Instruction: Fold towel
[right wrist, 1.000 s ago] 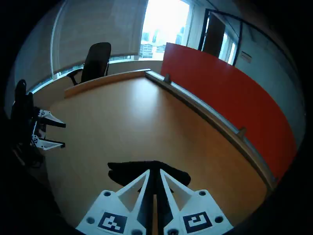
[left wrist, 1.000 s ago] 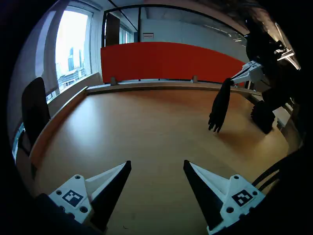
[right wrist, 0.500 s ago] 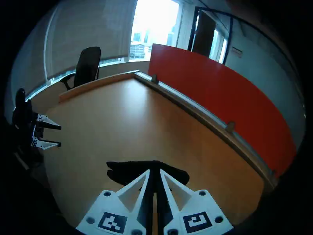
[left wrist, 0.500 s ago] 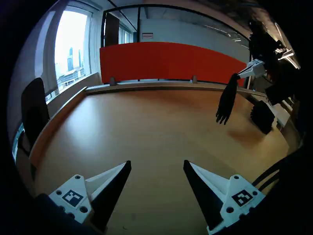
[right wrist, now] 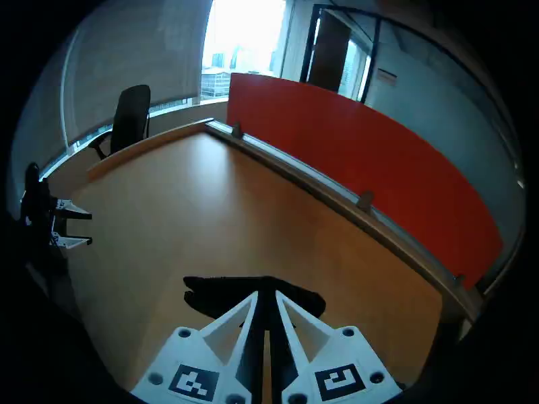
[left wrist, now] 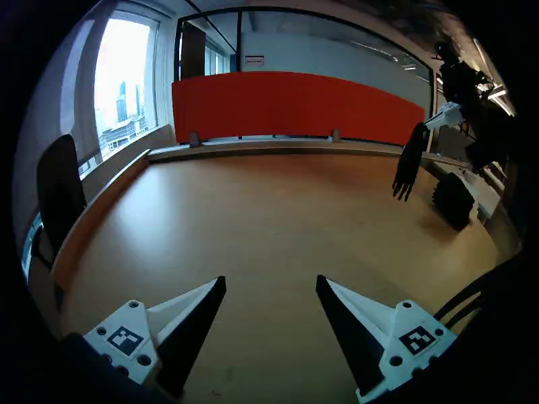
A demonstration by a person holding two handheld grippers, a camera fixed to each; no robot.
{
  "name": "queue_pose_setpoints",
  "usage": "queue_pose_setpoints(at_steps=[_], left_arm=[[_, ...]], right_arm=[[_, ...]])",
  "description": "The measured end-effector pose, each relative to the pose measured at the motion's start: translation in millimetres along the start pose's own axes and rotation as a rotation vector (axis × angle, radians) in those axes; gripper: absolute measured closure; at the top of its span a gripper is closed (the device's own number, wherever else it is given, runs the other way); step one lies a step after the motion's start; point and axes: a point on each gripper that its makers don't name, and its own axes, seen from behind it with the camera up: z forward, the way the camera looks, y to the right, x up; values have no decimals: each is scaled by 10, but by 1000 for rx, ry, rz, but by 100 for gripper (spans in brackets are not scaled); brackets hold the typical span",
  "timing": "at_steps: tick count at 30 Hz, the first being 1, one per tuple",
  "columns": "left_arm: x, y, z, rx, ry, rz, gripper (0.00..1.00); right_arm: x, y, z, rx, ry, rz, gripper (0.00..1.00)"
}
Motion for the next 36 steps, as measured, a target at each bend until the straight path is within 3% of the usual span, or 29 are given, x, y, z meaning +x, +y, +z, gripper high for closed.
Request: queue_pose_setpoints(at_steps=[21, 36], left_arm=[[65, 8, 12, 8, -13, 19, 1], [100, 84, 28, 5, -18, 30, 1]], right_arm=[[-318, 1236, -468, -157, -44, 70, 97], [-649, 1804, -791, -234, -102, 94, 97]])
